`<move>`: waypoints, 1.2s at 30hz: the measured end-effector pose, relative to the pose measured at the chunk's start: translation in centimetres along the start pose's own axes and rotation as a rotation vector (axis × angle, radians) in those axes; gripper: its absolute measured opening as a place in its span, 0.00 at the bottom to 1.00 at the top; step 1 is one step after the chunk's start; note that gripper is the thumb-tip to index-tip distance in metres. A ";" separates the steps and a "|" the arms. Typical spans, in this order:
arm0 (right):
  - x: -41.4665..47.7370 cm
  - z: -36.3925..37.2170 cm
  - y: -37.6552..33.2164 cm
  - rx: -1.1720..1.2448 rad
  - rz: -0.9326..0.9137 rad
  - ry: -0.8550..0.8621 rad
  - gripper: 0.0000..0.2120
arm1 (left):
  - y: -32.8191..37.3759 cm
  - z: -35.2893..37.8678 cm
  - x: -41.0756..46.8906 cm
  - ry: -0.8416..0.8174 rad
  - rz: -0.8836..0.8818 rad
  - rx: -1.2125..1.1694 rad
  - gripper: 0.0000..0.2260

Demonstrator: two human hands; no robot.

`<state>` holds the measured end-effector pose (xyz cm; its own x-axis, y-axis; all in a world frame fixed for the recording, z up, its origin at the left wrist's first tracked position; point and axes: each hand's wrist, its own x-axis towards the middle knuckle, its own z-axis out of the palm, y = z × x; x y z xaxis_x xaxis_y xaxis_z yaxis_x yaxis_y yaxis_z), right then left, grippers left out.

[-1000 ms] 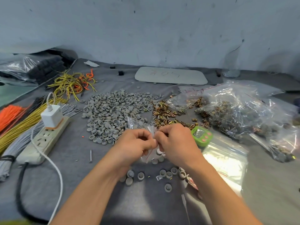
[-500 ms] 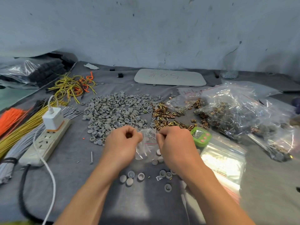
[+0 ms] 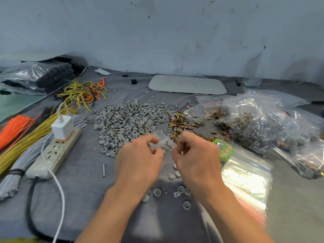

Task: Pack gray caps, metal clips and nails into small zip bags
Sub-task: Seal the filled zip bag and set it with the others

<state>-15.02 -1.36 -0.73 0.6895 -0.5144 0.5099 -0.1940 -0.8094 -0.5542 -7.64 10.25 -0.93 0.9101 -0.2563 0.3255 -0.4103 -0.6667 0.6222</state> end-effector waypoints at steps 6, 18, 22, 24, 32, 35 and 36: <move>-0.4 0.8 -0.2 0.078 -0.066 -0.214 0.10 | 0.1 0.5 -0.2 -0.004 0.104 -0.143 0.10; 0.5 0.7 0.9 0.729 0.498 -0.402 0.17 | 1.9 0.5 -1.4 0.078 0.382 -0.194 0.14; 1.5 0.4 1.2 1.421 0.878 -0.363 0.19 | 1.9 1.2 -1.7 0.018 0.501 -0.062 0.17; 2.0 0.4 1.5 1.693 1.038 -0.314 0.17 | 2.2 1.8 -1.8 0.041 0.566 -0.053 0.13; 2.1 0.1 2.2 1.771 0.942 -0.389 0.07 | 3.3 3.2 -2.9 0.082 0.586 -0.109 0.13; 2.1 -0.4 2.7 1.565 0.809 -0.511 0.12 | 2.8 2.4 -2.6 0.039 0.459 -0.154 0.20; 2.0 -0.6 2.7 1.535 0.783 -0.534 0.14 | 2.8 2.2 -2.6 0.040 0.454 -0.152 0.20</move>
<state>-14.60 -4.80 -0.77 0.9518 -0.2198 -0.2141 -0.0138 0.6664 -0.7455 -11.00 7.53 -1.62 0.6349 -0.4689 0.6140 -0.7726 -0.3827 0.5066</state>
